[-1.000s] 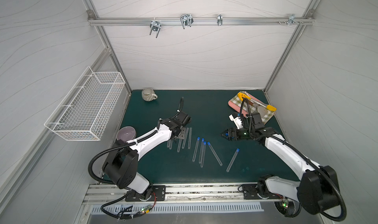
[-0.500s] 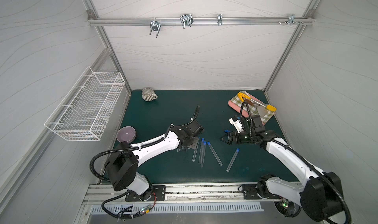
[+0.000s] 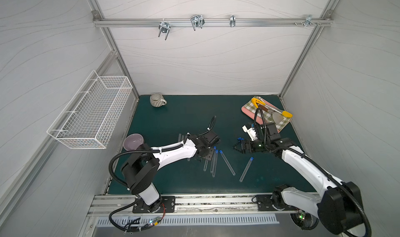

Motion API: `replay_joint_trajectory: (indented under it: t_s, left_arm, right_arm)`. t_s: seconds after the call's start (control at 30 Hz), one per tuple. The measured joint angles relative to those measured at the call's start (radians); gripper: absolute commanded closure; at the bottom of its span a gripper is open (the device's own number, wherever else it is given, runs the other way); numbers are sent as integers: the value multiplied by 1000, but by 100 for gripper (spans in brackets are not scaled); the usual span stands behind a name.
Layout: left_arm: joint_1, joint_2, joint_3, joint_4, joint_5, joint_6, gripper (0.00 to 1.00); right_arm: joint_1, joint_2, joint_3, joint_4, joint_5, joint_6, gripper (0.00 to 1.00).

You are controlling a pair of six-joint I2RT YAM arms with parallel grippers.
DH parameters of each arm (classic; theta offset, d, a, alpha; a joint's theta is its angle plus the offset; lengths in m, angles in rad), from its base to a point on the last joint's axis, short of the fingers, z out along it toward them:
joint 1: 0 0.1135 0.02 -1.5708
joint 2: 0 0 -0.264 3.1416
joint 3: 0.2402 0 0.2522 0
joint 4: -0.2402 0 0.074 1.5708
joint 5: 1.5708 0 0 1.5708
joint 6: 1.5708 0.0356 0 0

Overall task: Remove stoppers from test tubes
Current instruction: Pick up the test tube at the center of the board.

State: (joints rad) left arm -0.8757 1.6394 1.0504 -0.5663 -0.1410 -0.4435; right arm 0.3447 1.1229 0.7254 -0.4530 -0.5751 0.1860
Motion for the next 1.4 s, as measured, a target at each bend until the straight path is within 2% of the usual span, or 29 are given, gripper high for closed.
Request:
replay_joint_trajectory:
  t_s: [0.3, 0.9, 1.07, 1.27, 1.4]
  left_arm:
    - [-3, 81, 0, 37, 23, -14, 58]
    - [-11, 170, 36, 35, 10, -21, 71]
    - [-13, 171, 37, 34, -1, -20, 78]
    - [-14, 172, 42, 32, -1, -17, 92]
    - [-14, 169, 47, 22, 0, -13, 96]
  right_arm:
    - [-78, 0, -7, 2, -57, 0, 4]
    - [-99, 0, -7, 8, -81, 0, 4]
    - [-104, 0, -6, 8, -81, 0, 4]
    - [-108, 0, -6, 8, -82, 0, 4]
    - [-110, 0, -6, 8, -85, 1, 3]
